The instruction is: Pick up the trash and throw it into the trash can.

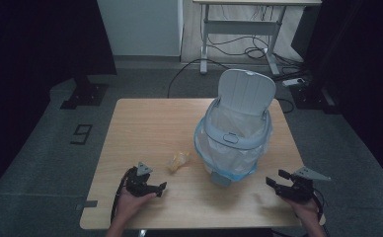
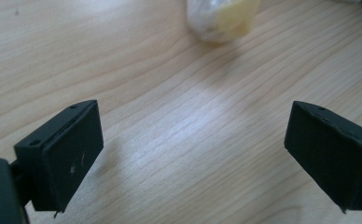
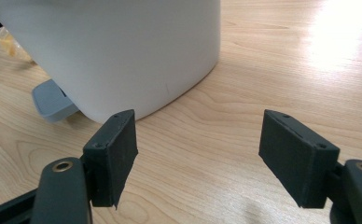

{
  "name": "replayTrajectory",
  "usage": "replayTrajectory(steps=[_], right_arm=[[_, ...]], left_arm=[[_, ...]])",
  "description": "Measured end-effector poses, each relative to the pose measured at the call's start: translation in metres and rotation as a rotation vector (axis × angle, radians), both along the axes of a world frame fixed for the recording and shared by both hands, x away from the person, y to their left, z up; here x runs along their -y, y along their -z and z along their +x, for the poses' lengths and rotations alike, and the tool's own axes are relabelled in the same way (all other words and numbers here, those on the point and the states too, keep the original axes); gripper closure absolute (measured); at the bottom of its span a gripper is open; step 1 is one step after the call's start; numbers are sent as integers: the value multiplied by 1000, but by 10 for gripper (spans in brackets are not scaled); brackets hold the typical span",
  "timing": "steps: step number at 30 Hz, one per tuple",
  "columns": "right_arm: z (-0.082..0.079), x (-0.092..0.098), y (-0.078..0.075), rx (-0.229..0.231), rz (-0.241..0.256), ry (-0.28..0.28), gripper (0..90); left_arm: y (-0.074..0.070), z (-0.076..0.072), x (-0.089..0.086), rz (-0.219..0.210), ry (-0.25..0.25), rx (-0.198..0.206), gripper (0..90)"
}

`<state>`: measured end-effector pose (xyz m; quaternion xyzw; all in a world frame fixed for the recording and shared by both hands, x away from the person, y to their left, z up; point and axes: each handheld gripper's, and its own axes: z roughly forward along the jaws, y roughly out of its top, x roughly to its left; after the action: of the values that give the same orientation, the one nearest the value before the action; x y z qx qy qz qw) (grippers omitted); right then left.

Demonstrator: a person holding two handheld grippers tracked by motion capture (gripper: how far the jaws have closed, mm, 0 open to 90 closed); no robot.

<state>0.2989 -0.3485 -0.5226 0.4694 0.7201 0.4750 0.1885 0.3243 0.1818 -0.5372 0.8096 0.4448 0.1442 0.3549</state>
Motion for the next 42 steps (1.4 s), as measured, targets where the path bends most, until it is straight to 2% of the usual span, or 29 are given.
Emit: replayTrajectory(steps=[6, 13, 19, 23, 28, 36, 40, 42], right_arm=[[0, 2, 3, -8, -9, 4, 273], [0, 0, 5, -18, -13, 6, 273], [1, 2, 6, -23, -7, 18, 273], [1, 4, 7, -27, -3, 23, 273], [1, 3, 8, -33, -4, 19, 274], [2, 1, 9, -41, -9, 17, 276], [1, 3, 9, -43, -7, 16, 283], [1, 2, 9, -44, -10, 9, 286]], left_arm=[[-11, -4, 3, -37, 13, 37, 47], [-20, -5, 9, -69, 32, 59, 47], [-24, 2, 14, -69, 30, 77, 48], [-27, 9, 21, -79, 42, 71, 50], [-24, 20, 32, -33, 52, 57, 52], [-12, 46, 49, -21, 21, 51, 118], [-4, 51, 50, -76, -1, 25, 145], [-1, 51, 51, -69, -2, 24, 195]])
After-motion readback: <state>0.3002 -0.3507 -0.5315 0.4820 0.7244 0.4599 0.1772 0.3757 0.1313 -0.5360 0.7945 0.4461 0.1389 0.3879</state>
